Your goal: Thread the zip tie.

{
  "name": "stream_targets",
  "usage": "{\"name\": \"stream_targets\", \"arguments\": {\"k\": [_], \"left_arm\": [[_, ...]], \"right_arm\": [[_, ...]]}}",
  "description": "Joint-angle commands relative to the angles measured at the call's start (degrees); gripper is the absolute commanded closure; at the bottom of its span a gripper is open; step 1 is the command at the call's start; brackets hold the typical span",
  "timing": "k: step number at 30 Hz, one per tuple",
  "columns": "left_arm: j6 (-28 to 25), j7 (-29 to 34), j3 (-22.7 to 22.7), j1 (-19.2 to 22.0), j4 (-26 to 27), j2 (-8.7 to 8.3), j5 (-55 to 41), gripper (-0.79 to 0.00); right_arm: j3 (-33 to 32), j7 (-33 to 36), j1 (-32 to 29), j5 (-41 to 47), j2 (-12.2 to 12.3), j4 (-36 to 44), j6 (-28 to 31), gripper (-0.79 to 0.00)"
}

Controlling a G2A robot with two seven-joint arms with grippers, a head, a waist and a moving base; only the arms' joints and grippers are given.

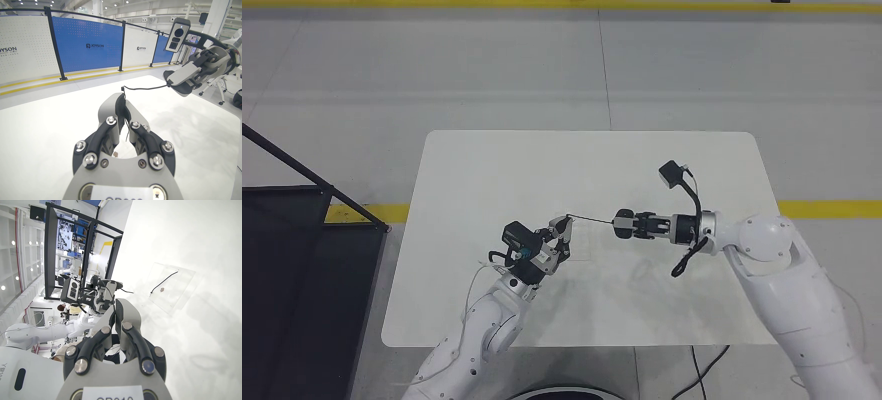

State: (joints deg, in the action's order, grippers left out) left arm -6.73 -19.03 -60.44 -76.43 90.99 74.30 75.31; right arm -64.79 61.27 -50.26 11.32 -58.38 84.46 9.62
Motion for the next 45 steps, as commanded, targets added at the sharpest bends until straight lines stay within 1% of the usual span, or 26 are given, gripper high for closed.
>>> {"name": "stream_targets", "arguments": {"k": [1, 45], "left_arm": [[0.0, 0.0, 0.0, 0.0, 0.0, 0.0, 0.0, 0.0], [0.0, 0.0, 0.0, 0.0, 0.0, 0.0, 0.0, 0.0]], "right_arm": [[0.06, 0.08, 0.1, -0.13, -0.01, -0.09, -0.04, 0.0], [0.9, 0.51, 1.07, 1.19, -0.31, -1.48, -0.01, 0.0]]}}
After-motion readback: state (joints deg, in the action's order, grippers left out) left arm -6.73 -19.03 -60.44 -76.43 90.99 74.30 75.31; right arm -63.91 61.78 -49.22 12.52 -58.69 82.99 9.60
